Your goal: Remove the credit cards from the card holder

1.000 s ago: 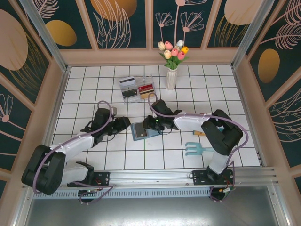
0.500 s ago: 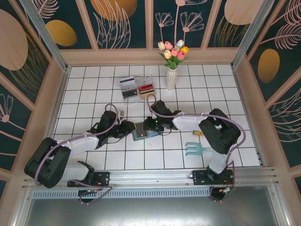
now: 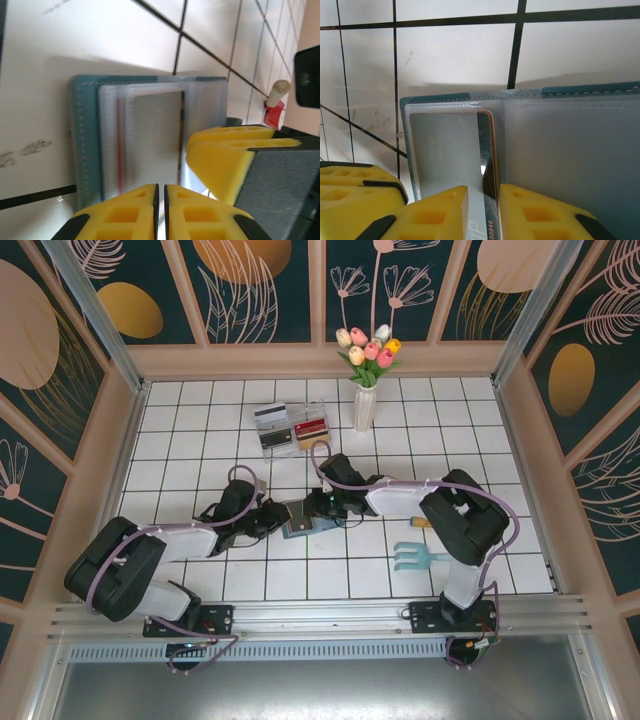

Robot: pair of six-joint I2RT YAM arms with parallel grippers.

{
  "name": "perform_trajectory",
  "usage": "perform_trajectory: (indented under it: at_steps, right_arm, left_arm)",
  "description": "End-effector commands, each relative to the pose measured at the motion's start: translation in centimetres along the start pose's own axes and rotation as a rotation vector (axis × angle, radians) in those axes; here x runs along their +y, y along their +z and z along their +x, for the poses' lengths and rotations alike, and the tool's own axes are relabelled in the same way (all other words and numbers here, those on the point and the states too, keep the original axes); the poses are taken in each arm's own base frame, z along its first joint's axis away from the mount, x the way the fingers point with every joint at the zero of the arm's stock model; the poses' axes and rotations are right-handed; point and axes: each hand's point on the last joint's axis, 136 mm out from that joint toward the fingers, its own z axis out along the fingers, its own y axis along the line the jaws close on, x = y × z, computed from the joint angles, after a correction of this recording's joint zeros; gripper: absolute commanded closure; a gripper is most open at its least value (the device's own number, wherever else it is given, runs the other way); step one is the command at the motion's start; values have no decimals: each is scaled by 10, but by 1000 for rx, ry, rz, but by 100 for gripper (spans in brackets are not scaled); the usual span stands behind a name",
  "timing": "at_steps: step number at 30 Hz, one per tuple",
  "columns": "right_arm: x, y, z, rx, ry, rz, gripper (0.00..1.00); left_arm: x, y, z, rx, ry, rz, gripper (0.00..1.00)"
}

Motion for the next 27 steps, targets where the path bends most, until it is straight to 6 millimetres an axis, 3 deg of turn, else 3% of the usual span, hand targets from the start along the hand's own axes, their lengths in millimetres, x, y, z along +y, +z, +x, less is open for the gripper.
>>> perform_trajectory:
  at_steps: [1, 14, 27]
  right_arm:
    - [-7, 6, 6, 25, -15, 10, 76]
    - [-4, 9, 8, 28, -21, -17, 79]
    - [3, 7, 8, 30, -45, -55, 90]
  left_arm:
    - [6, 4, 4, 2, 0, -9, 87]
    - [38, 7, 12, 14, -11, -115, 98]
    - [48, 5, 13, 12, 3, -165, 95]
